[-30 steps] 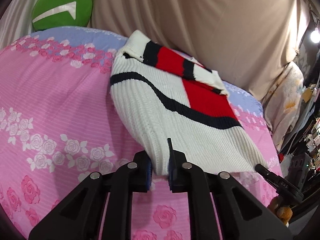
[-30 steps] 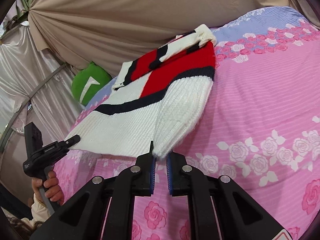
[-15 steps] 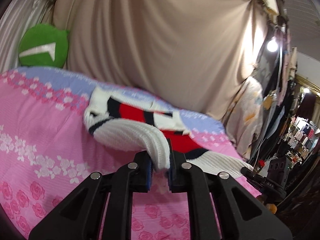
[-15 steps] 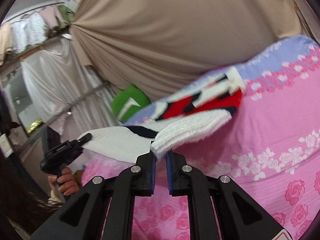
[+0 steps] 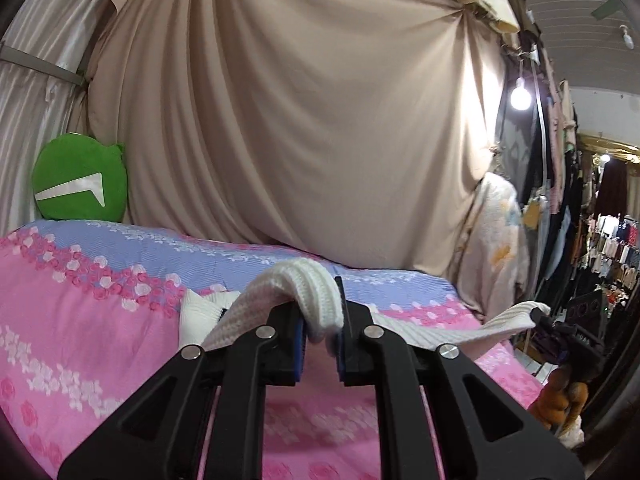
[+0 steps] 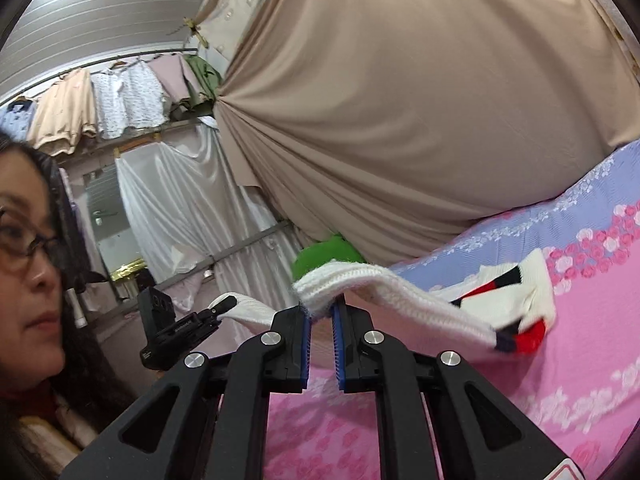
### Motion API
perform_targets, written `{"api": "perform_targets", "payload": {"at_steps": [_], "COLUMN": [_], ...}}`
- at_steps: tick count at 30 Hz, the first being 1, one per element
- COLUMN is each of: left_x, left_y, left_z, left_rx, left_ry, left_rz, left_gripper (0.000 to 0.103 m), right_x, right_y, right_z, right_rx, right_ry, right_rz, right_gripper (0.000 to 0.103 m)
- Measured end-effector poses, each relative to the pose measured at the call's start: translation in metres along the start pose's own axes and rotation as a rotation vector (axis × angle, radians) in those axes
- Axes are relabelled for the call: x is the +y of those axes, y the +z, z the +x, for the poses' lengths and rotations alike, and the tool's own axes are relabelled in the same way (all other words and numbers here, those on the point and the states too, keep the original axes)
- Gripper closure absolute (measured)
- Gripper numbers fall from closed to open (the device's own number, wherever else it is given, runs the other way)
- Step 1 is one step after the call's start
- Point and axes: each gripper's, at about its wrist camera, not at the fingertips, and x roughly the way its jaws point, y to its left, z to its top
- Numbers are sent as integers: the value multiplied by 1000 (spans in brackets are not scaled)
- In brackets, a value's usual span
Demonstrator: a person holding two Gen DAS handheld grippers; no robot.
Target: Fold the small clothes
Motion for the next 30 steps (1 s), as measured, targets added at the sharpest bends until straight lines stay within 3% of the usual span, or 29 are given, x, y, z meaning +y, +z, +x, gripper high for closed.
{"api": "perform_targets", "payload": {"at_steps": [5, 10, 14, 18, 20, 21, 23, 27, 30], "left_x": [43, 103, 134, 150, 151, 151, 154, 160, 159], "left_y": [13, -12, -44, -73, -81, -79, -79, -78, -76], "left_z": [126, 233, 281, 302, 303, 301, 298, 289, 281], "left_rx": [150, 303, 404, 445, 440, 422, 406, 369, 321], "left_ry": [127, 259, 315, 330, 323, 305, 274, 243, 245], "left_rz": [-29, -150, -198, -197, -186, -189, -205, -260, -273], "left_gripper": [92, 92, 91, 83, 82, 72, 64, 57, 52], "right_x": [-78, -164, -219, -254, -247, -244, -240, -240, -247], "right_y": [38, 39, 19, -5, -2, -2, -1, 2, 1], "right_z": [100, 189, 236, 254, 250, 248, 240, 207, 195], "right_rx": [101, 219, 307, 360, 331, 309, 264, 66, 30], "right_ry": [-162, -290, -428, -528, -525, -532, -530, -588, -555], "right_rz": [67, 211, 292, 334, 298, 276, 274, 331, 398], "right_gripper": [94, 94, 94, 91, 83, 73, 65, 44, 43]}}
